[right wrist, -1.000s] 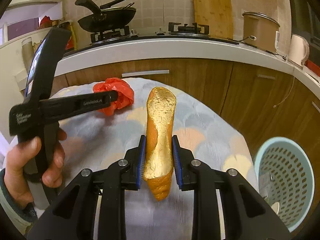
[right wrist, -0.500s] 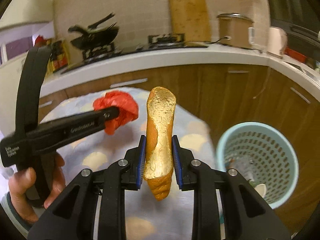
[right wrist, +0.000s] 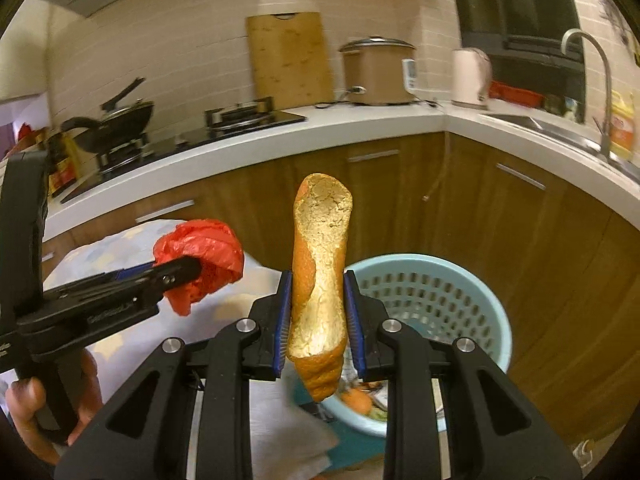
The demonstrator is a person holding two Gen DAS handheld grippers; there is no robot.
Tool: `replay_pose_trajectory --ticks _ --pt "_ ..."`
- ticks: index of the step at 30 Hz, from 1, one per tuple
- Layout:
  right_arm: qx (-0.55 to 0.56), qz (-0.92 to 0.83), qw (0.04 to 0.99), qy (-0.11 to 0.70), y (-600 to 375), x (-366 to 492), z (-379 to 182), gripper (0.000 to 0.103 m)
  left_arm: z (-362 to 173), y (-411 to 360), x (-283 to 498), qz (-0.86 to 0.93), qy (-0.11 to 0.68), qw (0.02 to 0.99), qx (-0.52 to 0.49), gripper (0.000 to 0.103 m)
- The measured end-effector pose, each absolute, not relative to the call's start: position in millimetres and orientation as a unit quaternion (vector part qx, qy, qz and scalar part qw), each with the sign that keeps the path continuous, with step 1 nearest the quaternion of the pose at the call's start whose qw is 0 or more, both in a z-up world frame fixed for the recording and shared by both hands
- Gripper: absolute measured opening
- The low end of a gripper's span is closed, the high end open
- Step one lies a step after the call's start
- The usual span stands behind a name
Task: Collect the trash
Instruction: 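Carry the crust and red bag over the blue basket and open both tools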
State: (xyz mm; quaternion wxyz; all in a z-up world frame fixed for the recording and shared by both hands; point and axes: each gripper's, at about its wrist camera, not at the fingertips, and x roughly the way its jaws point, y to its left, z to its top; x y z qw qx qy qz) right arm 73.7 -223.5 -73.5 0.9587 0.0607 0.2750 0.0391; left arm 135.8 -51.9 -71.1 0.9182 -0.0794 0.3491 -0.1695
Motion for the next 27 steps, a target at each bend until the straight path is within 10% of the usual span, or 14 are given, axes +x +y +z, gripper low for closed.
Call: replay_pose_trajectory --ticks 20,24,27 --pt "0.15 -0.028 0.92 0.361 -317 129 -142 0.026 -111 -141 176 -0.23 0.388 0.891 -0.048 0.047" --pt "0.181 -0.021 0.903 0.389 -330 137 -155 0.061 -115 -142 178 -0.237 0.391 0.888 -0.05 0.064" --pt "0.191 -0.016 0.901 0.389 -335 134 -156 0.063 -113 -137 177 -0.237 0.392 0.888 -0.047 0.064"
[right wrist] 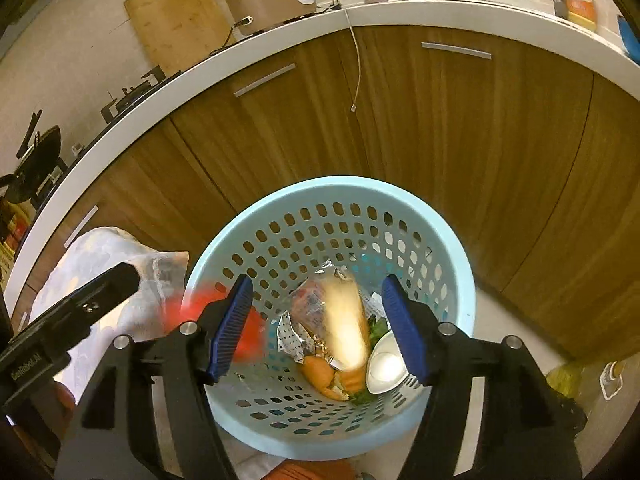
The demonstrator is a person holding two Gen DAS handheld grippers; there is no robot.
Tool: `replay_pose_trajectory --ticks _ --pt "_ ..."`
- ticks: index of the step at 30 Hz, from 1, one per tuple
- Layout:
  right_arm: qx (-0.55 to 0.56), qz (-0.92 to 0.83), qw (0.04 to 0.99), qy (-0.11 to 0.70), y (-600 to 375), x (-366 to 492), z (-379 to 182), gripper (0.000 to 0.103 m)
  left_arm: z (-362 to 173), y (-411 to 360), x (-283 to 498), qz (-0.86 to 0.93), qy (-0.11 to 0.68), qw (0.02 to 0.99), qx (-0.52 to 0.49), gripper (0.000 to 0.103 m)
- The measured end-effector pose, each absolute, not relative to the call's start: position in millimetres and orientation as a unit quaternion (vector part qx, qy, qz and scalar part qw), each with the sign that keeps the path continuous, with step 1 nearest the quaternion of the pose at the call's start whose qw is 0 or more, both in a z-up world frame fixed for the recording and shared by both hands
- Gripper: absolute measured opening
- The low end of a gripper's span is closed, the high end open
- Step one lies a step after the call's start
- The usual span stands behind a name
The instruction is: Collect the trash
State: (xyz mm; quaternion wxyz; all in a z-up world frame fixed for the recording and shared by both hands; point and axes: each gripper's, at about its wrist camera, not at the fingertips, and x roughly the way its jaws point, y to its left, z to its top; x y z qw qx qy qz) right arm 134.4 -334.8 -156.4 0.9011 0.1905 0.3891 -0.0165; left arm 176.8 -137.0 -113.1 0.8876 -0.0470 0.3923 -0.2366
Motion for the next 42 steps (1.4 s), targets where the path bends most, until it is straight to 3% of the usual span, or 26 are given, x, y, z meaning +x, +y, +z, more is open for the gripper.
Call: replay_pose_trajectory --ticks 7,15,19,24,27,42 --pt "0.179 -0.008 0.912 0.37 -328 118 -134 0.063 -99 -119 160 -0.232 0.383 0.892 -0.06 0.064" --pt "0.095 0.003 0.945 0.314 -277 84 -90 0.063 -73 -80 107 -0.186 0.333 0.922 -0.066 0.067" --pt "0.077 0.011 0.955 0.286 -254 68 -75 0.063 -59 -62 72 -0.111 0.279 0.953 -0.035 0.078" --pt "0.061 0.01 0.961 0.27 -231 59 -61 0.063 -51 -43 53 -0.057 0.24 0.969 -0.02 0.082" --pt "0.051 0.003 0.96 0.276 -221 61 -62 0.064 -51 -33 56 -0.043 0.228 0.973 -0.023 0.088" --pt "0.053 0.002 0.968 0.247 -215 70 -80 0.064 -72 -17 61 -0.024 0.213 0.976 -0.033 0.088"
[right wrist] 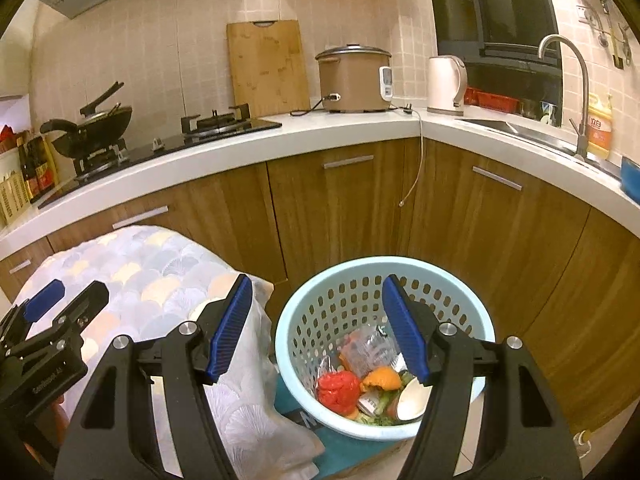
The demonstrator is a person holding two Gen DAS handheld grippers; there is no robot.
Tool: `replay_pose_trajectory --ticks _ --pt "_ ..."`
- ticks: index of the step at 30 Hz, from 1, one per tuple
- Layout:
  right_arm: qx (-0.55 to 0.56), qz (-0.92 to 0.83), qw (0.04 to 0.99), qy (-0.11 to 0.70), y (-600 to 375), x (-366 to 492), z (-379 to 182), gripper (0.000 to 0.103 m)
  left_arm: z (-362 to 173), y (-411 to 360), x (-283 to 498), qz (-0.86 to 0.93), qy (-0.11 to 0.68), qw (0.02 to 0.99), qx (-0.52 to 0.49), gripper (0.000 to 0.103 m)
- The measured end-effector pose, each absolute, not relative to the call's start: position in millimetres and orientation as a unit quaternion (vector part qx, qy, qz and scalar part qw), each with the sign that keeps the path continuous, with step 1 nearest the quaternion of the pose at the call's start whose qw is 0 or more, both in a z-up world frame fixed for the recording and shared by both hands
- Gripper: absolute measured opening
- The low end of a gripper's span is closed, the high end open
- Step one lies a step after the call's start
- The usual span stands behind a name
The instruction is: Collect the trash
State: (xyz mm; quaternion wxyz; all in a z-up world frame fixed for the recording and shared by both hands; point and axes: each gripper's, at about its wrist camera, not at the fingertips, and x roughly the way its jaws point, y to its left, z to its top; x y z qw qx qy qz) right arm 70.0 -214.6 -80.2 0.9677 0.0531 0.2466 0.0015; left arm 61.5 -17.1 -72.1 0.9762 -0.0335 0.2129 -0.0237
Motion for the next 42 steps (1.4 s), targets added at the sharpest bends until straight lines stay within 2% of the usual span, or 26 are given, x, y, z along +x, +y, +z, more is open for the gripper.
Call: replay_pose_trajectory --ticks 8,10,24,42 --pt "0.05 0.002 0.97 0.24 -215 69 -79 0.065 -62 -26 46 0.016 0.168 0.986 0.01 0.09" --pt "0.053 0.004 0.97 0.239 -215 68 -78 0.069 -62 -28 45 0.016 0.168 0.986 0.015 0.09" --pt "0.051 0.009 0.97 0.238 -211 65 -74 0.075 -59 -18 45 0.023 0.17 0.985 0.001 0.095" --pt "0.061 0.002 0.968 0.242 -218 65 -74 0.076 -58 -16 44 0.022 0.168 0.986 -0.005 0.095"
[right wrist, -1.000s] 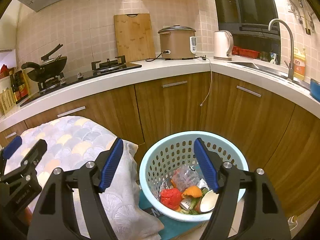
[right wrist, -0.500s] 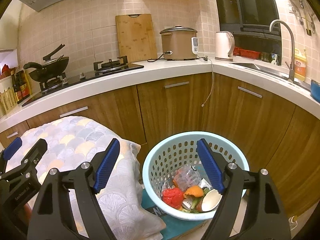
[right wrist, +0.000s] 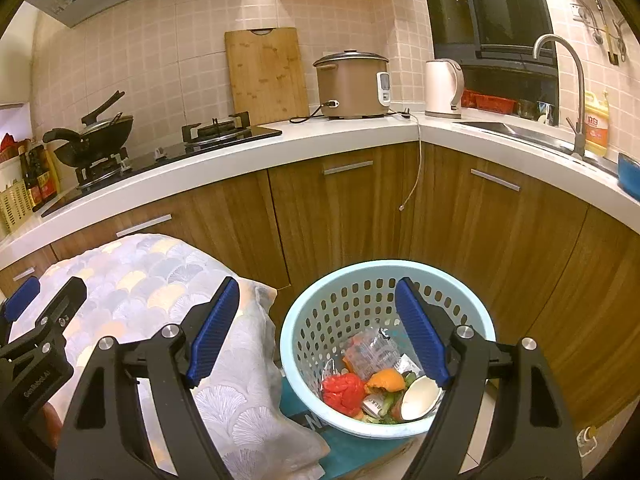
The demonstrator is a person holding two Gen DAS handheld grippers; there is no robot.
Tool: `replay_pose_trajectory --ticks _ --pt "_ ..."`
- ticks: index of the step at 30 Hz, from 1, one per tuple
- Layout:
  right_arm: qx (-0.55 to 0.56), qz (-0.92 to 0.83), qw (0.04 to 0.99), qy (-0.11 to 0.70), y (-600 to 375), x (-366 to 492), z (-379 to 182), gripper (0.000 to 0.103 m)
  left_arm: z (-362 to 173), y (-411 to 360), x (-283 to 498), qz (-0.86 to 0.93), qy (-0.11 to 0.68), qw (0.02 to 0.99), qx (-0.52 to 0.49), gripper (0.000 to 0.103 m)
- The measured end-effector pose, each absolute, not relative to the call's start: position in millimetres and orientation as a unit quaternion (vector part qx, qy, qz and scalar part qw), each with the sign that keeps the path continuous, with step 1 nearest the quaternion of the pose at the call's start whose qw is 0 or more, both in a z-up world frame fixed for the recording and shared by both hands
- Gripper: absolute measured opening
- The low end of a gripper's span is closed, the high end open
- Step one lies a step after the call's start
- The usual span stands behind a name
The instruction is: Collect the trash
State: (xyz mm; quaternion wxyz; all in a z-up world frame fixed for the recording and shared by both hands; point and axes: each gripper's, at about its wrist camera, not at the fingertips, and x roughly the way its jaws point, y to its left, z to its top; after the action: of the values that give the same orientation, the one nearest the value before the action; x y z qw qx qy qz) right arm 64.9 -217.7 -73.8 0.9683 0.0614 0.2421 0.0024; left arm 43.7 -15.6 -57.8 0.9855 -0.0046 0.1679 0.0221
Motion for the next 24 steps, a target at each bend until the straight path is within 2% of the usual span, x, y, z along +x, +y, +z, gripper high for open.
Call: replay_pose_trajectory --ticks 24 --pt "0.048 -0.004 0.969 0.242 -211.0 67.3 -78.4 0.076 -59.5 -20.2 41.7 0.023 0.17 0.985 -0.003 0.095"
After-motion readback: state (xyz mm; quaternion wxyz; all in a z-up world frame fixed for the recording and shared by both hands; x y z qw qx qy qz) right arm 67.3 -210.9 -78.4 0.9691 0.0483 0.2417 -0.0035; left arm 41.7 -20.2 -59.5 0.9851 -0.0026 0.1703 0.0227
